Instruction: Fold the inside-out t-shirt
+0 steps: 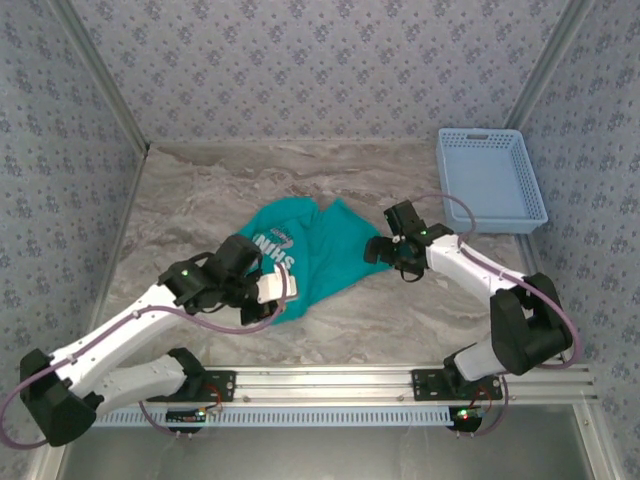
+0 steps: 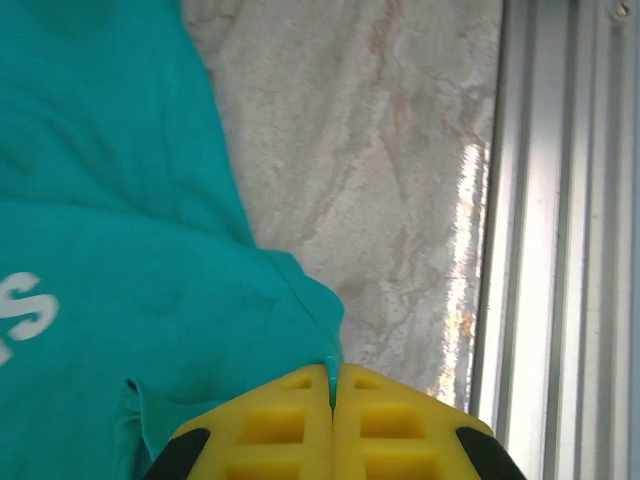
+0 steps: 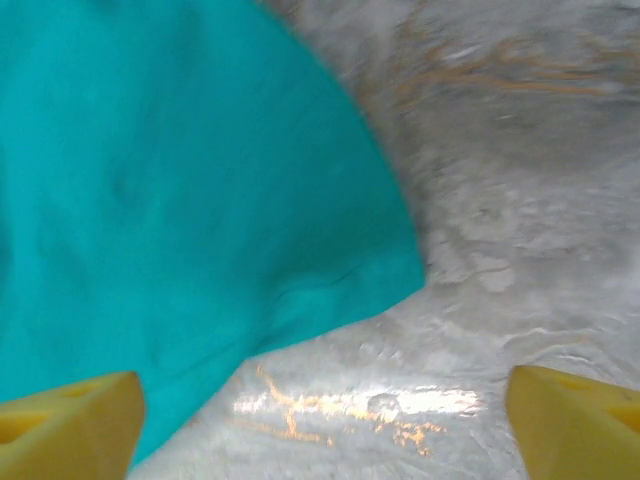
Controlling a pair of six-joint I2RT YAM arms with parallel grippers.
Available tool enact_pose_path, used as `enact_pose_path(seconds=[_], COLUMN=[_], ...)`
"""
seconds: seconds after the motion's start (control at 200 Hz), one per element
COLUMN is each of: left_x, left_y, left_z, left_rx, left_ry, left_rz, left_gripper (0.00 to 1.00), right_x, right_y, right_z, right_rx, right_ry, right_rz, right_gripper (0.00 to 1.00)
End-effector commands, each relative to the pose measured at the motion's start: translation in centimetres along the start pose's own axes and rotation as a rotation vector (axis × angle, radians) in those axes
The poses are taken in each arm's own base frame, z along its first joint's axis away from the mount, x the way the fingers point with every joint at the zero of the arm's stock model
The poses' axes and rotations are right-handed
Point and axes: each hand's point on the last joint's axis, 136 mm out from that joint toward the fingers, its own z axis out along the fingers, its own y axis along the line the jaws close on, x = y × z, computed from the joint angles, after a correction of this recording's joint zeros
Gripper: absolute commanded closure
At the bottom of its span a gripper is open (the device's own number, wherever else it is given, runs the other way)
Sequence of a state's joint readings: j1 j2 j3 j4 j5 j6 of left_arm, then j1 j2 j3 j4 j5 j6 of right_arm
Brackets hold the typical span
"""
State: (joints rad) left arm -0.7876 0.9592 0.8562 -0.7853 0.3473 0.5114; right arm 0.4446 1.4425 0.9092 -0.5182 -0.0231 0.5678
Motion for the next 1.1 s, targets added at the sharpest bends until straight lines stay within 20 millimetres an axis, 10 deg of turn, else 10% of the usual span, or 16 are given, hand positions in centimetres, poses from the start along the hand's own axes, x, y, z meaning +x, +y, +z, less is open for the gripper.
enact_pose_path(seconds=[0.0, 0.44, 0.57, 0.745, 1.094], left_x=[-1.5, -1.5, -1.4, -0.7, -0.4], left_y=[0.4, 1.5, 1.8, 2.5, 4.0], left_z=[-2.1, -5.8, -6.2, -6.4, -7.6], left_rx=[-0.074, -0.193, -0.197, -0.233, -0.286], left_ry=[-0.076, -0.14, -0.158, -0.122, -0.104], left_rz=[0.005, -0.026, -0.052, -0.075, -0.114], left_gripper=[1.0, 1.0, 1.0, 1.0, 1.0], right_x=[-0.2, -3.4, -3.0, -3.3, -3.8], right_y=[0.5, -1.5, -0.6, -0.2, -2.0], right_z=[0.1, 4.5, 5.2, 3.7, 0.3], right_rx=[-0.048, -0.226, -0.299, -0.318, -0.209], right_ry=[0.014, 0.053, 0.07, 0.044, -0.001], right_rz=[-0.163, -0.049, -0.055, -0.068, -0.11], right_gripper=[0.14, 0.32, 0.56, 0.87, 1.0])
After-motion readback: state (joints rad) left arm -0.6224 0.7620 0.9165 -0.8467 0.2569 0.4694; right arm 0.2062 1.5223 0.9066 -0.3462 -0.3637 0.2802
